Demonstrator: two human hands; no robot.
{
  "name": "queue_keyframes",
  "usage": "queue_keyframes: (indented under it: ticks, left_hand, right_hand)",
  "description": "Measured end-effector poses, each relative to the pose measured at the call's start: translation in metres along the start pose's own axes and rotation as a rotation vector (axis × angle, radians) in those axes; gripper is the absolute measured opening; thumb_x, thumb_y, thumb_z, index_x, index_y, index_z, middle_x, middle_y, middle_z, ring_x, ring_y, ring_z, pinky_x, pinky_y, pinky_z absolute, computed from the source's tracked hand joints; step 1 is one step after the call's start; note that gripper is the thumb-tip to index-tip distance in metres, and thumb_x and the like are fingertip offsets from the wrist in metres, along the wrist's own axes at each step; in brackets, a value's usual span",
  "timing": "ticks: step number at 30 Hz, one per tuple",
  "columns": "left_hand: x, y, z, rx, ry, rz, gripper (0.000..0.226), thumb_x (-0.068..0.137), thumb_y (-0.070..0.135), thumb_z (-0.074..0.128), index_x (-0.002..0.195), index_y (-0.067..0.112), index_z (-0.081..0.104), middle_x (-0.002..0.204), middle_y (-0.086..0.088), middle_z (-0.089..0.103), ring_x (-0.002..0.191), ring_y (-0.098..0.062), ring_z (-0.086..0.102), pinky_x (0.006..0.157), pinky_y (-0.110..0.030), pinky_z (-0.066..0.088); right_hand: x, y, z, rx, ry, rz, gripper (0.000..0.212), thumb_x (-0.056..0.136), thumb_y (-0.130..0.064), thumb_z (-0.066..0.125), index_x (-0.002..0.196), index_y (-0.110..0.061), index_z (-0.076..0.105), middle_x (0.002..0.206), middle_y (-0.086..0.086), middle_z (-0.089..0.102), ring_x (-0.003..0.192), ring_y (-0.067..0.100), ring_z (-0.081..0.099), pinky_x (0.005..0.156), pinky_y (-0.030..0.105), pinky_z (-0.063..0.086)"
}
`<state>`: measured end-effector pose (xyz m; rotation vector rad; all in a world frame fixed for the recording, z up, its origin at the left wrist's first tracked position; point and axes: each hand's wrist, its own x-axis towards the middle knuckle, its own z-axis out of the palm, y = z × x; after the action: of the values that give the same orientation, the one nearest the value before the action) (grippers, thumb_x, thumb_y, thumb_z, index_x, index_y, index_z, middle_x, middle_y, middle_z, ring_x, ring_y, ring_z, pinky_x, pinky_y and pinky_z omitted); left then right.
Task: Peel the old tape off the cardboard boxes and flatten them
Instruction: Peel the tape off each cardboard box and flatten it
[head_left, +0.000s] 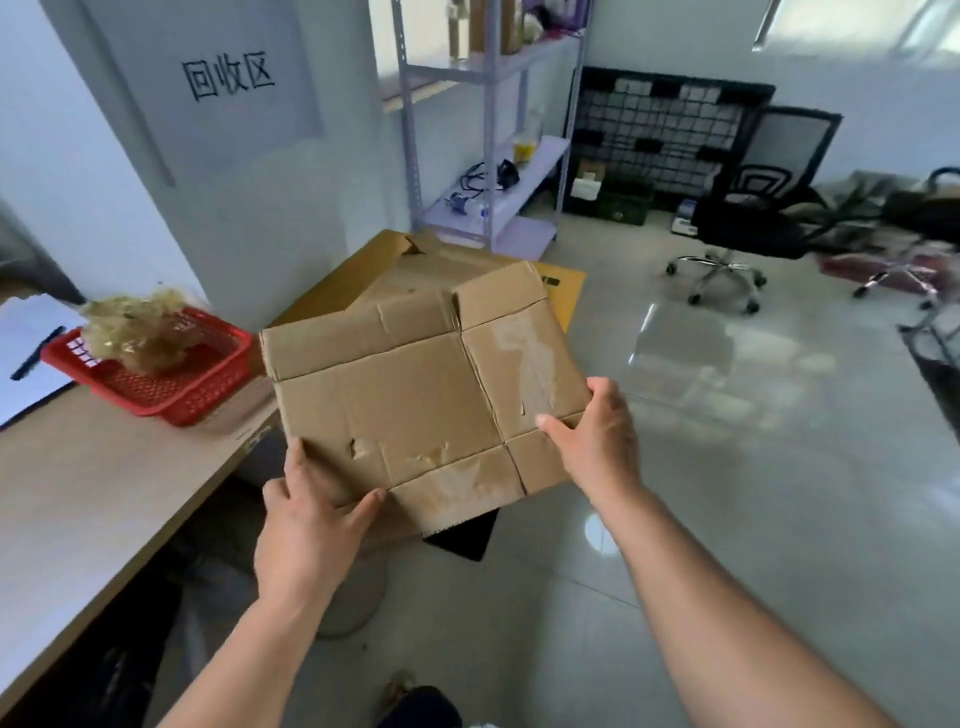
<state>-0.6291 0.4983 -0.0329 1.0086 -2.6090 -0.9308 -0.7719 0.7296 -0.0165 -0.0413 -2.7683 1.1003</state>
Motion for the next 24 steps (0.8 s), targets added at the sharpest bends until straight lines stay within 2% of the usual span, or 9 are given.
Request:
queue_keyframes:
  ticks: [6, 10, 15, 19, 24]
  left_hand:
    - [0.025, 0.073, 0.063, 0.012, -0.068, 0.174, 0.105, 0.073, 0.057, 0.072, 0.151, 0.024, 0.01, 0.127, -0.016, 0.041, 0.106, -0.041, 0.054, 0.079, -0.044, 0.045]
    - [0.048, 0.119, 0.109, 0.011, -0.112, 0.225, 0.104, 0.074, 0.056, 0.072, 0.151, 0.024, 0.011, 0.129, -0.018, 0.041, 0.104, -0.04, 0.055, 0.071, -0.04, 0.04]
    - [0.09, 0.17, 0.155, -0.047, -0.085, 0.221, 0.103, 0.073, 0.052, 0.075, 0.151, 0.023, 0.015, 0.128, -0.019, 0.043, 0.103, -0.039, 0.054, 0.072, -0.035, 0.038]
    - [0.128, 0.201, 0.178, -0.043, -0.052, 0.136, 0.103, 0.072, 0.054, 0.074, 0.15, 0.025, 0.015, 0.129, -0.019, 0.043, 0.104, -0.039, 0.054, 0.068, -0.033, 0.036]
    - [0.17, 0.225, 0.19, -0.045, -0.028, 0.061, 0.103, 0.072, 0.059, 0.071, 0.15, 0.029, 0.011, 0.127, -0.016, 0.041, 0.102, -0.039, 0.055, 0.075, -0.039, 0.048]
  right_hand:
    - [0.041, 0.061, -0.044, -0.027, 0.134, 0.105, 0.07, 0.076, -0.034, 0.075, 0.129, -0.004, 0.04, 0.128, 0.015, 0.051, 0.119, 0.032, 0.047, 0.095, 0.035, 0.038]
    - [0.087, 0.093, -0.063, -0.068, 0.185, 0.142, 0.07, 0.077, -0.035, 0.074, 0.13, -0.005, 0.039, 0.128, 0.015, 0.05, 0.12, 0.033, 0.046, 0.095, 0.035, 0.036]
    - [0.168, 0.111, -0.066, -0.086, 0.164, 0.138, 0.07, 0.077, -0.034, 0.075, 0.13, -0.005, 0.039, 0.127, 0.016, 0.05, 0.119, 0.033, 0.046, 0.096, 0.036, 0.036]
    - [0.244, 0.106, -0.058, -0.087, 0.088, 0.094, 0.07, 0.077, -0.035, 0.074, 0.13, -0.007, 0.038, 0.127, 0.015, 0.05, 0.12, 0.032, 0.045, 0.098, 0.036, 0.036]
    - [0.317, 0.093, -0.036, -0.077, 0.036, 0.008, 0.07, 0.077, -0.036, 0.074, 0.13, -0.007, 0.038, 0.127, 0.014, 0.05, 0.12, 0.032, 0.045, 0.097, 0.036, 0.036]
